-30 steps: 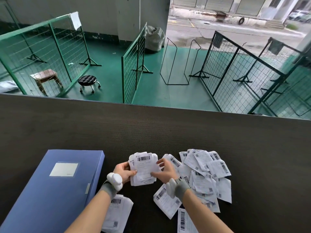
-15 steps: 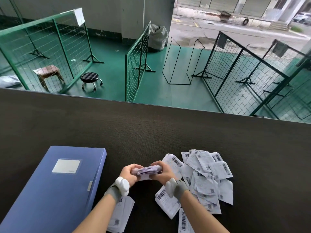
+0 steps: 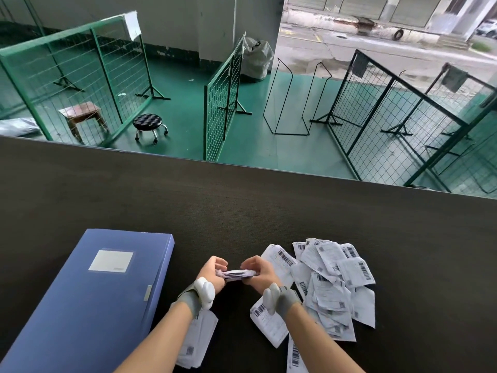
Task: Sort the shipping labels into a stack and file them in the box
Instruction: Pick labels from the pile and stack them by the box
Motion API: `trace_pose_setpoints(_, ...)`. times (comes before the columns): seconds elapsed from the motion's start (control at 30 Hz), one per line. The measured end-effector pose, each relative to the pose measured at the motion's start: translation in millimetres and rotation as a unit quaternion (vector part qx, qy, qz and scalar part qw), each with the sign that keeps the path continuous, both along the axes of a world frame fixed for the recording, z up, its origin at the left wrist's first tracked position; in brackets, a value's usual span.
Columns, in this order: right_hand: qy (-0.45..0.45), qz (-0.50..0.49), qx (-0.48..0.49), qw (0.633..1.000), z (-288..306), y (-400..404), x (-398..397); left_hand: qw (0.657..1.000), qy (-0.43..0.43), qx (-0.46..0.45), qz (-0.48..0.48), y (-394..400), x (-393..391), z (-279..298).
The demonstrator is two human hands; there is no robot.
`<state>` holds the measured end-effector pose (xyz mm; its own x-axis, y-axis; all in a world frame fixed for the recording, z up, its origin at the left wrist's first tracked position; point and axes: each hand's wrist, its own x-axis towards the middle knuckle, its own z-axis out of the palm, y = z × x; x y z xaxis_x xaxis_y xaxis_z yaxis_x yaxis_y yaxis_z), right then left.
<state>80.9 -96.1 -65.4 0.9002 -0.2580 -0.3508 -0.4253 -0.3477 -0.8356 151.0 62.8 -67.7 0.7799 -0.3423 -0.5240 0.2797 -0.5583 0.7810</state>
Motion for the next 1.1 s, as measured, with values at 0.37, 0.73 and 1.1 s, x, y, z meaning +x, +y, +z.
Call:
trace_pose_setpoints(0.37, 0.025, -0.019, 0.108, 0.994, 18.8, 15.2, 6.8, 0.999, 0.017, -0.017, 0.042, 23.0, 12.3, 17.0)
trace_pose_setpoints(0.73, 0.23, -0.008, 0.144, 0.963, -5.4, 75.0, -1.4, 0.981, 0.031, 0.18, -0.065, 72.7, -9.4, 22.7)
trace_pose_setpoints(1.1, 0.247, 0.034, -0.023, 0.968, -22.6, 115.7, -24.3, 0.934, -0.069, 0.323, -0.137, 100.7, -35.7, 3.7)
